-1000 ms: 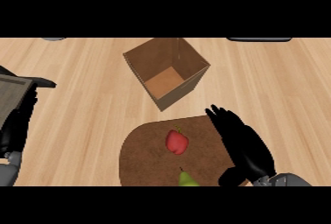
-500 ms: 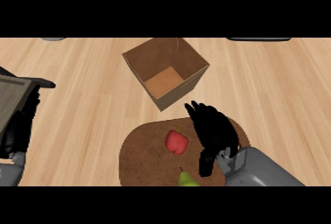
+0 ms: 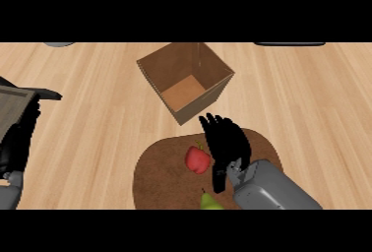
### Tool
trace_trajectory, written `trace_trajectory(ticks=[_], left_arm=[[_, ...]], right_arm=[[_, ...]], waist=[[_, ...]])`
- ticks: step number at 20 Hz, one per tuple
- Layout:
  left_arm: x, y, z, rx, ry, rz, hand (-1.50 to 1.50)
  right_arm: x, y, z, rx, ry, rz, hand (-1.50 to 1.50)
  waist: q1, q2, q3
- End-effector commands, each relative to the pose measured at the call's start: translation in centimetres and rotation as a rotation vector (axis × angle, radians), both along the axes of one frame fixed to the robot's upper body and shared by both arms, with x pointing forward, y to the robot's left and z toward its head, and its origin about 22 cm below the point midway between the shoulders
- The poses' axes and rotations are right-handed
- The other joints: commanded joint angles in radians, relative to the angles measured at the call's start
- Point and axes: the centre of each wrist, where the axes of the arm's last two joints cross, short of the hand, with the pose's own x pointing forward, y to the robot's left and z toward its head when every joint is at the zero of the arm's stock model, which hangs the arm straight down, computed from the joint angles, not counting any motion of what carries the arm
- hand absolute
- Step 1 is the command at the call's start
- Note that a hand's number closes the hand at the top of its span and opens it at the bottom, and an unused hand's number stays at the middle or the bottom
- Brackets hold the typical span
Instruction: Pick the bell pepper from the cutting board and place it in the cardboard box
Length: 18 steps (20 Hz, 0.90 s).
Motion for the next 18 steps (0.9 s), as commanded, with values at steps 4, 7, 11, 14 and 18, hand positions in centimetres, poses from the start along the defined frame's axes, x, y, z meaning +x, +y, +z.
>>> trace_trajectory(ticks=[4,7,11,14,18], left_arm=[[-0.7,0.5,-0.2,0.002,-0.004,-0.002,0.0],[-0.1,0.0,0.0,-0.007,0.005,-0.004,0.0],[0.8,0.3,-0.9,-0.003,0.005,0.001,0.0],[0.1,2.0,0.1,-0.02,0.004,0.001,0.0],[-1.7,-0.4,-1.4,-0.01,-0.002,-0.017,0.0]], right_arm=[[-0.3,1.4,-0.6,0.036,0.015,0.014,-1.5],[-1.4,2.0,0.8,0.057,0.025,0.036,-1.5],[-0.4,4.7,-0.2,0.083,0.009,0.089,-1.5],[-0.7,4.1,0.4,0.082,0.016,0.099,-1.5],[-1.7,4.0,0.5,-0.026,0.064,0.062,-1.5]], waist=[[-0.001,0.0,0.0],[-0.003,0.0,0.0],[0.0,0.002,0.0],[-0.001,0.001,0.0],[-0.001,-0.001,0.0]])
